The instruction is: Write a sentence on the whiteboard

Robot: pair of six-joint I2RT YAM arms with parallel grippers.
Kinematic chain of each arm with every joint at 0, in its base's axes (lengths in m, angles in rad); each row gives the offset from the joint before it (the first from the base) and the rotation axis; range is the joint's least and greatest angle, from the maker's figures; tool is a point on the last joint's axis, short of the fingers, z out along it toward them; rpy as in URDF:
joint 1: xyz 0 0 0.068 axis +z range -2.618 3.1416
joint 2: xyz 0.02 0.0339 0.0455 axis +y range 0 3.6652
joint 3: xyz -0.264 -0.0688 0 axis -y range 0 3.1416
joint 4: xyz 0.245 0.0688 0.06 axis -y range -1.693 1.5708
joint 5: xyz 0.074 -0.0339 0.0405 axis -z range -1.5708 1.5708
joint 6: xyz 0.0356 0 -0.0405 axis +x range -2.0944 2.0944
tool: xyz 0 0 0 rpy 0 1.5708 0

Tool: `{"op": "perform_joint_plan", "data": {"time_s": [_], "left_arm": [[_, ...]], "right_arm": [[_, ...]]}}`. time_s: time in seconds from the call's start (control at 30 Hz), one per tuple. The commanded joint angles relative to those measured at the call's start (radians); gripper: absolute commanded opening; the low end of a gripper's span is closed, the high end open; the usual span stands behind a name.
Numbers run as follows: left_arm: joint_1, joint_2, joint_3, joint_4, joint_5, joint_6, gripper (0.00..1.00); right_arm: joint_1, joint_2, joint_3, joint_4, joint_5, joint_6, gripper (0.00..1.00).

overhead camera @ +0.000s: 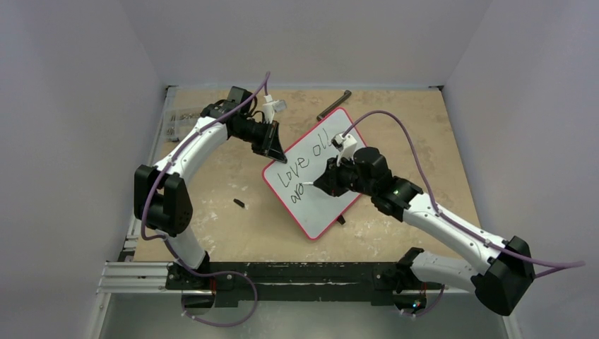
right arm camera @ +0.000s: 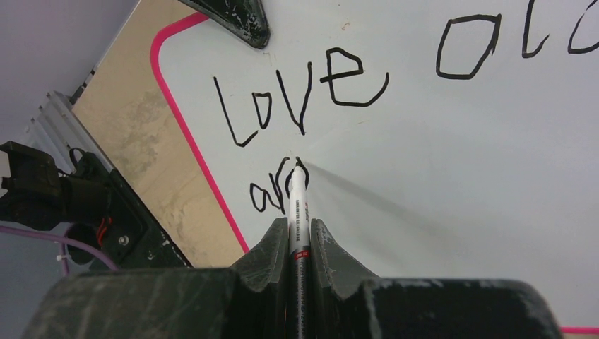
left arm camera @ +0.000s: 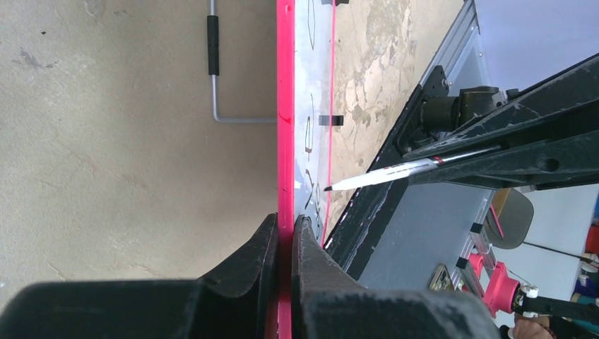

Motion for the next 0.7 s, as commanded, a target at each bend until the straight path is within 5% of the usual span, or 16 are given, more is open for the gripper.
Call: {"op": "perform_joint_plan", "data": {"time_s": [0.0,0.33,0.67], "left_arm": [[-0.009,-0.050,0.018,0.026,-0.046,0.030,0.00],[-0.009,-0.059,0.018,0.022,-0.056,0.032,0.00],[-0.012,-0.068,0.007,0.040,-0.057,0.019,0.00]], "right_arm": [[-0.001,-0.089,0.014,-0.012,-0.004,-0.010,0.00],[-0.001,-0.130,-0.046,-0.040,0.140,0.027,0.00],[-0.001,-0.159,-0.099,0.067,0.085,0.025,0.00]]}}
